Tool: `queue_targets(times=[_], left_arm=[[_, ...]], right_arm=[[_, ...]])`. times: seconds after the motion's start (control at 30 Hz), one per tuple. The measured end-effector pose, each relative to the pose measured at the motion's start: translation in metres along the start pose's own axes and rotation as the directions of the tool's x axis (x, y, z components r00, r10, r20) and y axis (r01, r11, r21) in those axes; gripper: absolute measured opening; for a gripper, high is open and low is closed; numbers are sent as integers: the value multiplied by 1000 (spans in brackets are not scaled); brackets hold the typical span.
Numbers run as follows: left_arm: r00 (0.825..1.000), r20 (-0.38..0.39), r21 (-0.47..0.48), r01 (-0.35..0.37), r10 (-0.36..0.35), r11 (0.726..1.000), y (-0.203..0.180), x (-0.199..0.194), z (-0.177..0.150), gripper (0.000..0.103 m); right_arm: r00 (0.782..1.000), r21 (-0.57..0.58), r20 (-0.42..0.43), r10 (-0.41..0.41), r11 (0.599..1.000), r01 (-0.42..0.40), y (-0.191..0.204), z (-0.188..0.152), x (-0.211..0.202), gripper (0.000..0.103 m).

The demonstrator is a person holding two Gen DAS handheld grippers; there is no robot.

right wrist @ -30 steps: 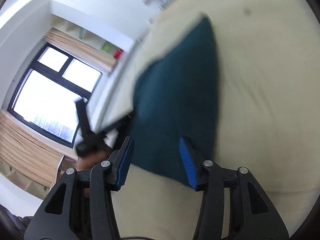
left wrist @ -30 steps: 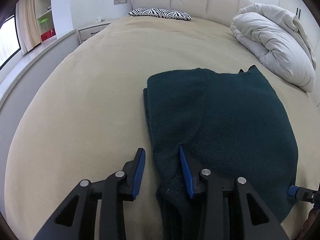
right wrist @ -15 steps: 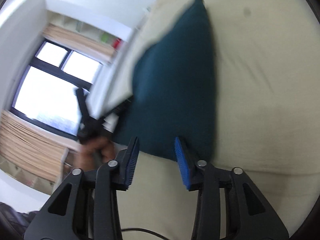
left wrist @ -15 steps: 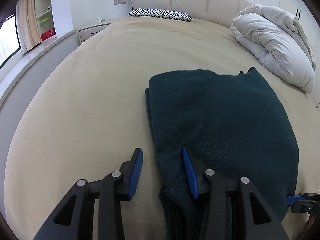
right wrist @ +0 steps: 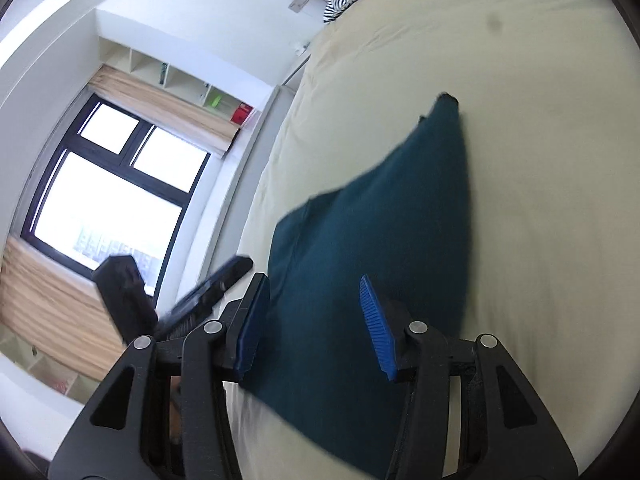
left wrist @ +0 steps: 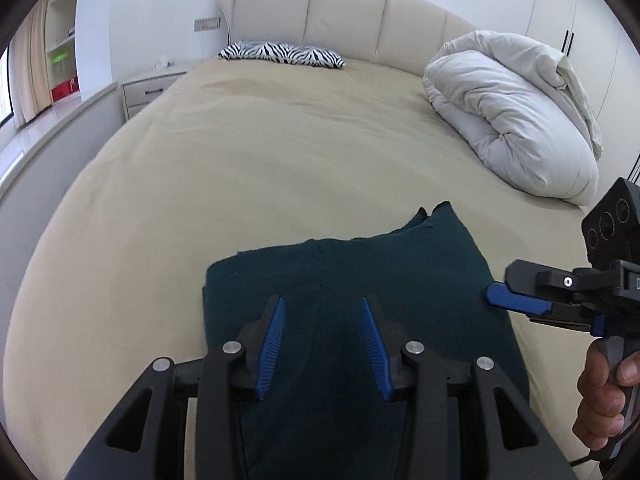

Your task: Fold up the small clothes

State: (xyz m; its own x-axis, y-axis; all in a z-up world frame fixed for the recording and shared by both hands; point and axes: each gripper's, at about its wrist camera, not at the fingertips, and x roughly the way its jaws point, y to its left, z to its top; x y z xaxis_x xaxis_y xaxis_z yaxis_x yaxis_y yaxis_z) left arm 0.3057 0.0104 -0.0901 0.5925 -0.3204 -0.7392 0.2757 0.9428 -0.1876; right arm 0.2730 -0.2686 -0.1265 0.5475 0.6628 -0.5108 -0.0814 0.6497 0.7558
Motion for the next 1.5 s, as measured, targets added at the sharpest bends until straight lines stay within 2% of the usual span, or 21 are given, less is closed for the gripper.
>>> queue_targets(times=[0.07, 0.1, 0.17, 0.3, 0.37, 0.43, 0.53, 0.6, 0.67, 0.7, 0.77, 0.83, 0.9, 0.93, 1.07, 1.17, 1.3, 1.33, 1.4, 1.47, 1.5], left_arm=[[999, -46, -38, -5, 3, 999, 11, 24, 2, 43], [998, -61, -62, 22, -26, 998, 19, 33, 1, 43], [994, -46, -122, 90, -96, 988, 31, 38, -1, 43], [985, -16, -146, 170, -174, 974, 43, 38, -8, 42], [971, -7, -192, 233, -238, 953, 56, 41, -10, 40], [959, 1, -239, 275, -283, 931, 67, 43, -11, 34], [939, 20, -291, 334, -343, 897, 84, 42, -16, 25], [931, 35, -322, 353, -362, 878, 92, 34, -19, 22], [934, 49, -332, 348, -353, 877, 97, 19, -23, 27], [935, 63, -333, 349, -349, 876, 98, 9, -25, 33], [932, 92, -353, 359, -349, 864, 103, -9, -32, 65], [930, 87, -373, 363, -357, 854, 107, -20, -40, 71], [911, 68, -393, 398, -406, 829, 111, -24, -51, 71], [908, 52, -406, 400, -416, 822, 112, -24, -55, 71], [918, -26, -436, 346, -397, 830, 117, -13, -71, 67], [910, -36, -461, 352, -413, 814, 124, -12, -72, 66], [908, -101, -422, 330, -406, 844, 112, 3, -67, 64], [907, -104, -422, 331, -408, 844, 111, 5, -67, 63], [900, -104, -442, 340, -424, 830, 110, 10, -65, 57], [881, -105, -480, 361, -461, 800, 112, 18, -65, 44], [880, -109, -483, 360, -462, 799, 111, 20, -64, 41]], right_arm=[[1000, 24, -21, 12, 1000, -12, -7, 18, 21, 46], [999, 59, -41, -15, 998, 17, -13, 28, 36, 45], [999, 98, -44, -19, 995, 24, -28, 37, 48, 44], [999, 160, 4, -50, 986, 49, -60, 56, 54, 44], [1000, 199, 17, -14, 980, 11, -76, 56, 54, 41], [999, 218, 32, 20, 976, -26, -85, 55, 52, 39], [997, 226, 71, 21, 973, -37, -96, 55, 39, 39], [994, 262, 112, -4, 965, -26, -109, 53, 18, 42], [987, 294, 131, -89, 955, 47, -115, 50, 1, 45], [986, 297, 138, -89, 954, 44, -118, 46, -9, 48], [989, 286, 133, -71, 958, 30, -115, 35, -22, 58], [993, 269, 113, -19, 963, -12, -107, 19, -30, 76], [997, 260, 70, 30, 965, -47, -99, 6, -29, 77], [998, 251, 39, 44, 967, -53, -93, -1, -25, 78], [994, 206, -57, 89, 976, -76, -62, -21, 4, 78], [993, 177, -114, 25, 984, -4, -53, -28, 25, 78], [991, 168, -131, 11, 986, 11, -43, -29, 32, 77], [990, 159, -139, 3, 987, 20, -41, -30, 35, 75], [989, 149, -147, -7, 988, 29, -37, -29, 47, 70], [990, 161, -142, -7, 986, 30, -38, -30, 48, 65], [991, 170, -136, -4, 985, 27, -38, -29, 49, 61]])
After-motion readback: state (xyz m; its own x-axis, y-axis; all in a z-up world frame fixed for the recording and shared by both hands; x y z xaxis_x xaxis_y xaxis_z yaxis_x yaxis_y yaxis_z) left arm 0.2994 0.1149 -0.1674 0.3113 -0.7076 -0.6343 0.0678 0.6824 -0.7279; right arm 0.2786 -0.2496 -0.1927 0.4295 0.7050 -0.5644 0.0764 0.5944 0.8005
